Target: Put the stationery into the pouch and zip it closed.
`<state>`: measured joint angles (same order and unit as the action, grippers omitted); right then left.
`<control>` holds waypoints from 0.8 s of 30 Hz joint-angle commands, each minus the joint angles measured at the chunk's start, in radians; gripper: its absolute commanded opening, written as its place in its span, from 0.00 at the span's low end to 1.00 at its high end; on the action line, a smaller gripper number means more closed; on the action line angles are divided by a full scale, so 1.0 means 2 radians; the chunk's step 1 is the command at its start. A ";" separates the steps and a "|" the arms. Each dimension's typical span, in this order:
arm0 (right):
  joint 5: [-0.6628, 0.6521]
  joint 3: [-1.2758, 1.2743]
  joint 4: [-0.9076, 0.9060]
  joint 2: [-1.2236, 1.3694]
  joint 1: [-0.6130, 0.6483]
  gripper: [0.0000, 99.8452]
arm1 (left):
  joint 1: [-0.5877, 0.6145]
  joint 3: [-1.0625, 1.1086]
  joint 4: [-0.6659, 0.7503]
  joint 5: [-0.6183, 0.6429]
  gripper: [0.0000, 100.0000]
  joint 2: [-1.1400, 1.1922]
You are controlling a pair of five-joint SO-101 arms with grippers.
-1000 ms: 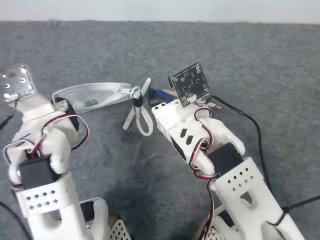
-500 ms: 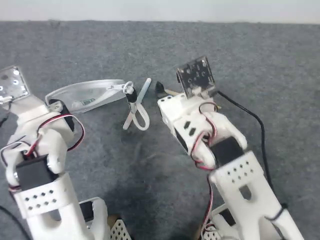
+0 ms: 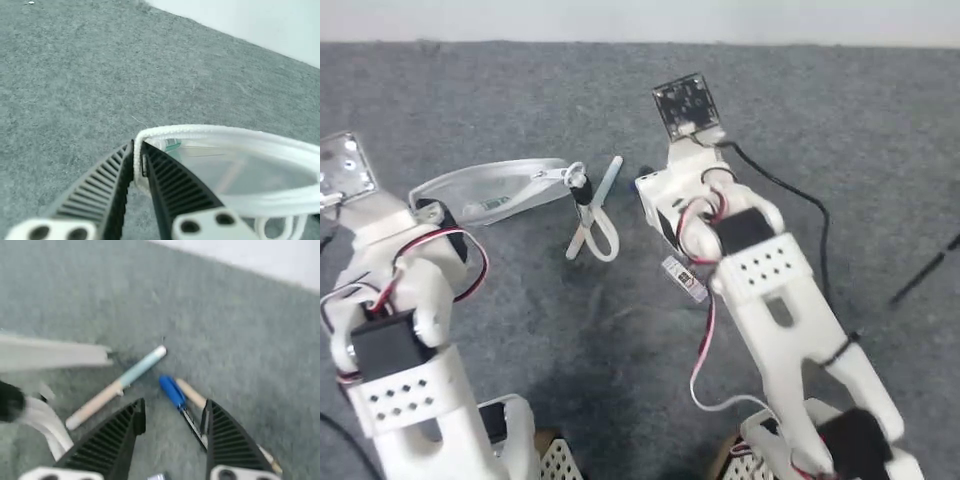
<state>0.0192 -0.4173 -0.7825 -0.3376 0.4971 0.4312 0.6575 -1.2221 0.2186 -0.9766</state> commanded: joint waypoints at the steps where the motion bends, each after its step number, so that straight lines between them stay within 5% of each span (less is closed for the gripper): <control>1: 0.004 0.078 -0.039 0.038 -0.013 0.17 | 0.016 0.002 0.008 -0.002 0.01 0.008; 24: -0.057 0.142 -0.043 0.200 -0.025 0.17 | 0.017 0.002 0.006 -0.004 0.01 0.008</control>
<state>-0.0775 -0.1933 -0.8700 0.0752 0.4603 0.4618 0.6590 -1.2236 0.2186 -0.9766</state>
